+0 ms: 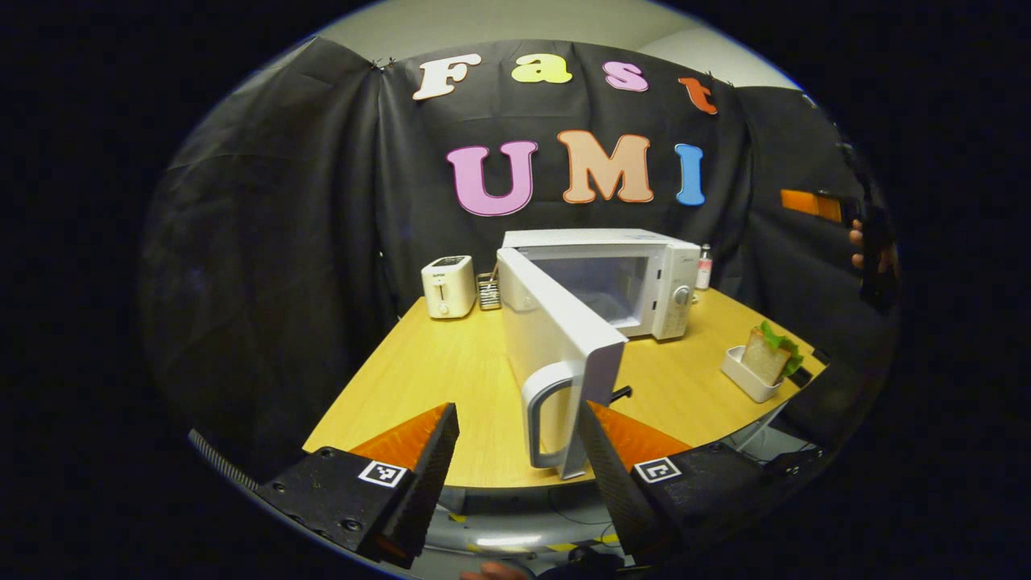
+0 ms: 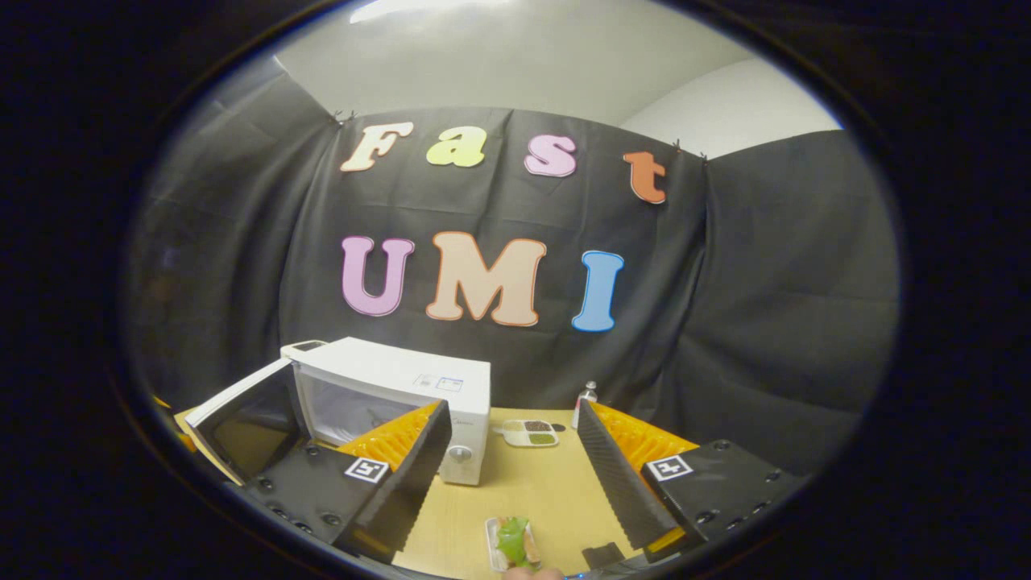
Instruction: Open the microwave oven with the left hand, put the food in, and close the microwave oven.
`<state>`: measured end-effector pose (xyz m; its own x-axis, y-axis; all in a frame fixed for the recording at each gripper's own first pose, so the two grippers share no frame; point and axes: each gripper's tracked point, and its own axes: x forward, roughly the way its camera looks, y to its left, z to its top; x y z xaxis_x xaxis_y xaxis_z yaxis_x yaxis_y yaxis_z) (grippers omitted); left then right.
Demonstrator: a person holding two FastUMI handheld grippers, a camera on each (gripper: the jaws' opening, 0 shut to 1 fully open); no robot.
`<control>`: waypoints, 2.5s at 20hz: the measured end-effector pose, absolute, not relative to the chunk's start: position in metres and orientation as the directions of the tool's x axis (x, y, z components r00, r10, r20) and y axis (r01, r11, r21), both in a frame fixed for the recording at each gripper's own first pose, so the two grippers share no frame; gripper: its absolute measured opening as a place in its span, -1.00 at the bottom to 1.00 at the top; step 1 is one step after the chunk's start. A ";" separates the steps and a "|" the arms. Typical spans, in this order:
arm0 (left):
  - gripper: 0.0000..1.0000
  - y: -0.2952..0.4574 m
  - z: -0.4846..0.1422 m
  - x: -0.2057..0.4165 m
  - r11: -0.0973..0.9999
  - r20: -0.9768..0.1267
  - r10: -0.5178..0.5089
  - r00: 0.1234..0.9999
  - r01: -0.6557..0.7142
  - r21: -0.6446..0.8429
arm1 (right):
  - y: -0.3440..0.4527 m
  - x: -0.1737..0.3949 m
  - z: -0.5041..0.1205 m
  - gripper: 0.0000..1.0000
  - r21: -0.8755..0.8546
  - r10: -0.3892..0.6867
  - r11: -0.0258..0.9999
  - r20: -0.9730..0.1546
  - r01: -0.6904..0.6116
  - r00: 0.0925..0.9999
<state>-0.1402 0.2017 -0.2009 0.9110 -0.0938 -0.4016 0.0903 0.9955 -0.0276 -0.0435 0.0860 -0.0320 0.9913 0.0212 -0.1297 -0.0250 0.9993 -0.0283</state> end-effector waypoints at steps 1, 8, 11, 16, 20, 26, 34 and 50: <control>0.75 0.202 -0.189 -0.142 0.995 -0.385 -0.096 0.918 0.089 -0.038 | 0.085 -0.045 -0.032 0.94 -0.040 0.024 0.999 -0.130 -0.029 0.991; 0.79 0.213 -0.082 -0.121 0.998 -0.191 -0.022 0.981 0.011 -0.055 | 0.070 -0.055 -0.059 0.99 -0.030 0.014 0.999 -0.184 -0.020 0.983; 0.87 0.200 -0.024 -0.097 0.997 -0.017 -0.024 1.000 0.022 -0.077 | 0.061 -0.058 -0.065 0.94 -0.020 0.000 1.000 -0.187 -0.004 0.982; 0.87 0.175 -0.008 -0.059 0.998 0.032 -0.037 0.999 0.038 -0.041 | 0.059 -0.059 -0.093 0.94 -0.034 0.004 0.999 -0.236 -0.012 0.972; 0.90 0.161 0.001 -0.052 0.998 0.036 -0.059 0.998 0.060 -0.032 | 0.070 -0.057 -0.128 0.96 0.003 0.063 0.998 -0.320 -0.065 0.945; 0.91 0.170 0.000 -0.049 1.000 0.021 -0.025 0.999 0.025 -0.017 | 0.065 -0.058 -0.194 0.96 0.037 0.076 0.997 -0.447 -0.067 0.891; 0.91 0.166 -0.006 -0.046 1.000 -0.001 -0.022 1.000 0.022 -0.020 | 0.068 -0.062 -0.268 0.96 0.051 0.090 0.996 -0.569 -0.074 0.817; 0.87 0.185 -0.037 -0.048 0.998 -0.083 0.019 0.996 -0.024 -0.052 | 0.069 -0.067 -0.357 0.66 0.035 0.068 0.997 -0.723 -0.063 0.688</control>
<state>-0.0482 0.1851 -0.0372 0.9964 0.0193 -0.0827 -0.0237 0.9984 -0.0521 -0.0672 0.0695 -0.3566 0.6875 0.0684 -0.7229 -0.0625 0.9974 0.0350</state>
